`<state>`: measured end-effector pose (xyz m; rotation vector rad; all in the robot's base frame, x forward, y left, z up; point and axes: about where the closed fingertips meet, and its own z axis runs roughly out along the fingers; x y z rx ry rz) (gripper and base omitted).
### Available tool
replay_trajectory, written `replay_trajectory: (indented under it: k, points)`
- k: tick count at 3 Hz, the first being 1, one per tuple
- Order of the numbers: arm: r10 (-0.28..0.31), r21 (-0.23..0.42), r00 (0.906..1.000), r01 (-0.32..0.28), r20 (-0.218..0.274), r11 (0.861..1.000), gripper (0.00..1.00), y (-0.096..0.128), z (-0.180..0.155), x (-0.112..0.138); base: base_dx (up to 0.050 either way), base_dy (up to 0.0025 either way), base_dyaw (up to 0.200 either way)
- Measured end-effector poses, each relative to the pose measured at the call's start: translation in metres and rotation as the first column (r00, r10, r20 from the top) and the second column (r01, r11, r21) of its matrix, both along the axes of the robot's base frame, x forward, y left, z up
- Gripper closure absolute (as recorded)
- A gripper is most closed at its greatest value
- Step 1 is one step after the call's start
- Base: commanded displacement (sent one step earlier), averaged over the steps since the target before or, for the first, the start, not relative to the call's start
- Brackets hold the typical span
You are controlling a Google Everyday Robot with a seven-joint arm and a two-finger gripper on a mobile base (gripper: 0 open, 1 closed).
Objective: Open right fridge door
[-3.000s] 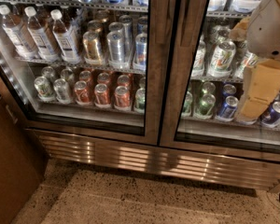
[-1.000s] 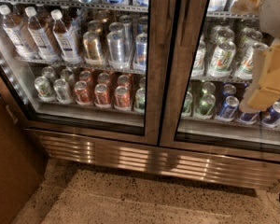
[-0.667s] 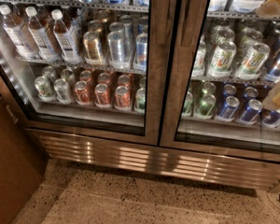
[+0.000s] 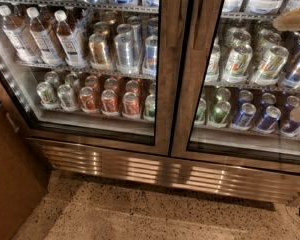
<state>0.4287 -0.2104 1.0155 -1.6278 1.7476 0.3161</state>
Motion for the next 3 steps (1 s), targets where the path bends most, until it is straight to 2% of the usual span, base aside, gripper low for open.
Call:
replay_trajectory:
  k: [1, 2, 3]
  points:
    - [0.051, 0.133, 0.9987, -0.049, -0.012, 0.99, 0.0, 0.012, 0.005, -0.002, 0.0, 0.0, 0.0]
    - [0.051, 0.133, 0.9986, -0.049, -0.012, 0.99, 0.0, 0.012, 0.005, -0.002, 0.0, 0.0, 0.0]
    - [0.117, 0.168, 0.9931, -0.116, 0.008, 0.979, 0.0, 0.031, 0.012, -0.006, 0.0, 0.0, 0.0]
